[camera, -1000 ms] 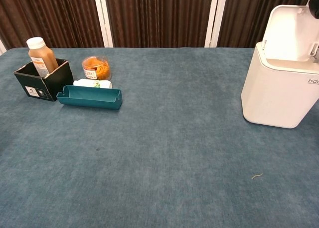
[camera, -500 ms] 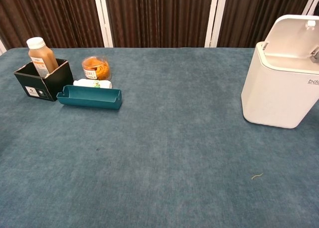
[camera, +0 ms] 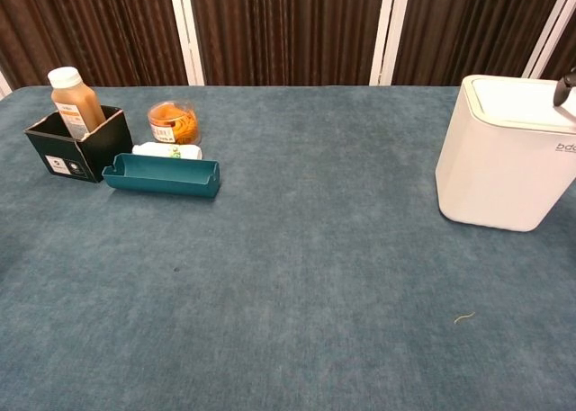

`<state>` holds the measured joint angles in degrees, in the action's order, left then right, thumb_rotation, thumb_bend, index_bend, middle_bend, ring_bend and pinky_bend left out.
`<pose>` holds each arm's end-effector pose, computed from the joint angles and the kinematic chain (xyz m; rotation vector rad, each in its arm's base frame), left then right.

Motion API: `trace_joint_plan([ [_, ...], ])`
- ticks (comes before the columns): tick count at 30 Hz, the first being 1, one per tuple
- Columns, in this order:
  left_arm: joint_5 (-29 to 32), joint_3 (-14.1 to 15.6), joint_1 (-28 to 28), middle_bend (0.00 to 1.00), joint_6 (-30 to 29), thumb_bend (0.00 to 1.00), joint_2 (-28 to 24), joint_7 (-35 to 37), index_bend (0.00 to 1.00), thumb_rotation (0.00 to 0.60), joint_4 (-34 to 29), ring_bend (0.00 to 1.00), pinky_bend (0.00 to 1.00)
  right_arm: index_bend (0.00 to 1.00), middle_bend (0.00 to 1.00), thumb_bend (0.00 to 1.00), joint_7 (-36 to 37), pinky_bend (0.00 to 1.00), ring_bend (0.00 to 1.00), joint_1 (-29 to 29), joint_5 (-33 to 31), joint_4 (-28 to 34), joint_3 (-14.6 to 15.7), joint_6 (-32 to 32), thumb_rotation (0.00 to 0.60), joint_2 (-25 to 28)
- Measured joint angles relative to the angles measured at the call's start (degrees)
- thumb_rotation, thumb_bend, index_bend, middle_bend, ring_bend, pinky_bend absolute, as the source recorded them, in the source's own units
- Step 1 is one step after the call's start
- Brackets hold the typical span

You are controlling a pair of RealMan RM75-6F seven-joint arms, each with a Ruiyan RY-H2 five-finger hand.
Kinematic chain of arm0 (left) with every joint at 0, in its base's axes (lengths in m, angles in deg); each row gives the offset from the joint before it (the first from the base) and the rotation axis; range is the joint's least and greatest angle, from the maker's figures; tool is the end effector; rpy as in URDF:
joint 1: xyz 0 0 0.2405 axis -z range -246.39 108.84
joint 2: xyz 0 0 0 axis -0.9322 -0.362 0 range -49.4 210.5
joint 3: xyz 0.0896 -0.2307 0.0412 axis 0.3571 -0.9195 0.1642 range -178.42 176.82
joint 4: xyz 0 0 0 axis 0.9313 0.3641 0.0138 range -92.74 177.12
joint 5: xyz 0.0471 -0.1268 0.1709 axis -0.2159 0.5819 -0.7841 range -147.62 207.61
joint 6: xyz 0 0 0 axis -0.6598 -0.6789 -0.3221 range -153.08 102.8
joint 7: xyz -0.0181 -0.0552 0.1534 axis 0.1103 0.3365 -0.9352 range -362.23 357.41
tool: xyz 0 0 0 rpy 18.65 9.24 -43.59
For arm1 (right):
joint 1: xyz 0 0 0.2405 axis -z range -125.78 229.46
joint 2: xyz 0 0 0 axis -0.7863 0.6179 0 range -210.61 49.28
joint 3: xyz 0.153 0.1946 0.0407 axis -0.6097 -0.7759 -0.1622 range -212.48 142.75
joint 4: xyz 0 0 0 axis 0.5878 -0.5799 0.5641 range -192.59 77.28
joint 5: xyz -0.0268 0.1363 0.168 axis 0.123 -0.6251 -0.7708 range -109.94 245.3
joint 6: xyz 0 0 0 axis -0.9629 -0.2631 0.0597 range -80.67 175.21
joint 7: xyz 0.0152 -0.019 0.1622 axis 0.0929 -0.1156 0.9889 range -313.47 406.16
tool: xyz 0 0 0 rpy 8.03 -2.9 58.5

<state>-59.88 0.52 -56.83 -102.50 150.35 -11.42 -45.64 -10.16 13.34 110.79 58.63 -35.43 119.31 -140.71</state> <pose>-0.2945 0.2200 0.0891 -1.6828 -0.8124 -0.7950 -0.2040 -0.3022 0.1059 1.7292 -0.6298 0.2759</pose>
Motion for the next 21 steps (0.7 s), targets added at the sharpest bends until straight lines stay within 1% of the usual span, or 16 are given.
trace_joint_plan([
  [8,0.47,0.04,0.19,0.00,0.67,0.45,0.27,-0.19,0.00,0.600,0.22,0.00,0.01,0.34,1.00,0.81,-0.84,1.00,1.00,0.05,-1.69,-2.10,1.06,-0.64,0.600,-1.31],
  [11,0.89,-0.09,0.45,0.00,1.19,0.46,0.43,-0.43,0.00,0.600,0.33,0.00,0.01,0.34,1.00,0.81,-0.33,1.00,1.00,0.03,-1.39,-2.56,1.23,-1.10,0.600,-1.50],
  [17,0.39,0.05,0.30,0.00,0.47,0.46,0.25,-0.09,0.00,0.600,0.24,0.00,0.01,0.33,1.00,0.81,1.86,1.00,1.00,0.46,1.46,-2.46,1.52,-1.61,0.600,-1.50],
  [19,0.22,0.06,0.21,0.00,0.14,0.46,0.08,0.25,0.00,0.600,0.19,0.00,0.01,0.32,1.00,0.81,3.04,1.00,1.00,0.87,3.10,-2.11,1.43,-1.13,0.600,-1.26],
  [21,0.02,0.06,0.12,0.00,-0.20,0.46,-0.10,0.57,0.00,0.600,0.15,0.00,0.01,0.28,1.00,0.81,4.69,1.00,1.00,1.71,5.81,-1.61,1.28,0.25,0.600,-0.88],
])
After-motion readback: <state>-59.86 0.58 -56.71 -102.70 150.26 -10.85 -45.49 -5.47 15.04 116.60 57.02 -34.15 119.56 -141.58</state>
